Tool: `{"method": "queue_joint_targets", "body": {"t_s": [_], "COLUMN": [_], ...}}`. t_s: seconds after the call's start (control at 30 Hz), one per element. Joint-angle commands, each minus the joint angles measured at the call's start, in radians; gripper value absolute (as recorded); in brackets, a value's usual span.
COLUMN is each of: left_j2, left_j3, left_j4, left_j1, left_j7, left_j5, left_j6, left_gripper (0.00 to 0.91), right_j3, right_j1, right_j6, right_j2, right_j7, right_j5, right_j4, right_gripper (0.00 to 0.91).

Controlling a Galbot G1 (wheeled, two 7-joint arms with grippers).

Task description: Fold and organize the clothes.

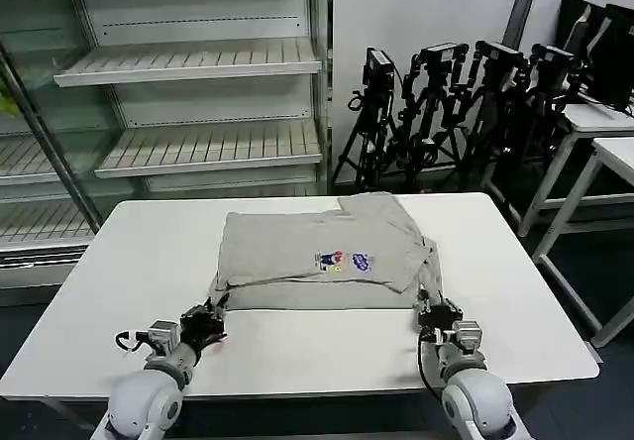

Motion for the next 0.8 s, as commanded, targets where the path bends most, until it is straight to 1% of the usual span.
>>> {"method": "queue_joint_targets", "body": {"t_s": [0.03,0.1,0.2,0.27,0.3,0.33,0.37,0.4,0.5,0.57,0.6,0.63,0.67,0.7,0.73,0.77,0.8], "left_j2": [-0.013,-0.022,-0.044,-0.054,-0.058,-0.058,-0.058,-0.053,-0.042,-0.034,-0.027,-0.003,0.013,0.035,0.061,0.069,0.089], "left_j3": [-0.103,-0.123,-0.144,-0.149,-0.15,-0.151,-0.162,-0.171,-0.199,-0.234,-0.262,-0.269,-0.276,-0.277,-0.266,-0.255,-0.221], "left_j4": [-0.288,-0.352,-0.443,-0.479,-0.497,-0.503,-0.503,-0.504,-0.521,-0.541,-0.55,-0.54,-0.529,-0.503,-0.478,-0.463,-0.418], "left_j1": [0.296,0.396,0.538,0.588,0.605,0.605,0.608,0.607,0.587,0.55,0.53,0.465,0.429,0.36,0.306,0.269,0.2], "left_j7": [-0.016,-0.014,-0.018,-0.031,-0.08,-0.106,-0.107,-0.111,-0.117,-0.118,-0.122,-0.128,-0.13,-0.13,-0.129,-0.13,-0.13], "left_j5": [-0.063,-0.029,0.022,0.051,0.069,0.068,0.065,0.068,0.067,0.053,0.028,-0.008,-0.04,-0.071,-0.097,-0.104,-0.112], "left_j6": [0.033,0.021,0.011,0.017,0.03,0.037,0.046,0.042,0.04,0.042,0.045,0.058,0.058,0.058,0.058,0.058,0.058], "left_gripper": [0.02,0.02,0.02,0.02,0.06,0.786,0.907,0.907,0.907,0.907,0.907,0.907,0.907,0.907,0.907,0.907,0.907], "right_j3": [0.039,0.074,0.121,0.134,0.137,0.139,0.145,0.154,0.183,0.201,0.206,0.204,0.191,0.177,0.162,0.147,0.119], "right_j1": [-0.214,-0.315,-0.424,-0.473,-0.503,-0.514,-0.518,-0.506,-0.444,-0.393,-0.35,-0.324,-0.262,-0.199,-0.147,-0.085,0.002], "right_j6": [-0.007,-0.008,-0.019,-0.029,-0.021,-0.014,0.002,0.03,0.064,0.068,0.064,0.056,0.038,0.024,0.012,0.004,-0.004], "right_j2": [-0.086,-0.103,-0.104,-0.099,-0.097,-0.095,-0.091,-0.084,-0.081,-0.091,-0.099,-0.104,-0.114,-0.118,-0.117,-0.118,-0.12], "right_j7": [0.003,0.002,0.003,0.012,0.009,0.004,0.004,0.005,0.016,0.025,0.031,0.036,0.045,0.055,0.062,0.068,0.078], "right_j5": [-0.011,-0.029,-0.056,-0.075,-0.074,-0.075,-0.075,-0.071,-0.046,-0.018,-0.007,0.014,0.032,0.05,0.058,0.07,0.088], "right_j4": [0.215,0.305,0.39,0.423,0.438,0.443,0.445,0.447,0.465,0.486,0.486,0.475,0.448,0.427,0.403,0.358,0.304], "right_gripper": [0.0,0.0,0.0,0.0,0.907,0.907,0.907,0.907,0.907,0.907,0.907,0.907,0.907,0.907,0.907,0.907,0.907]}}
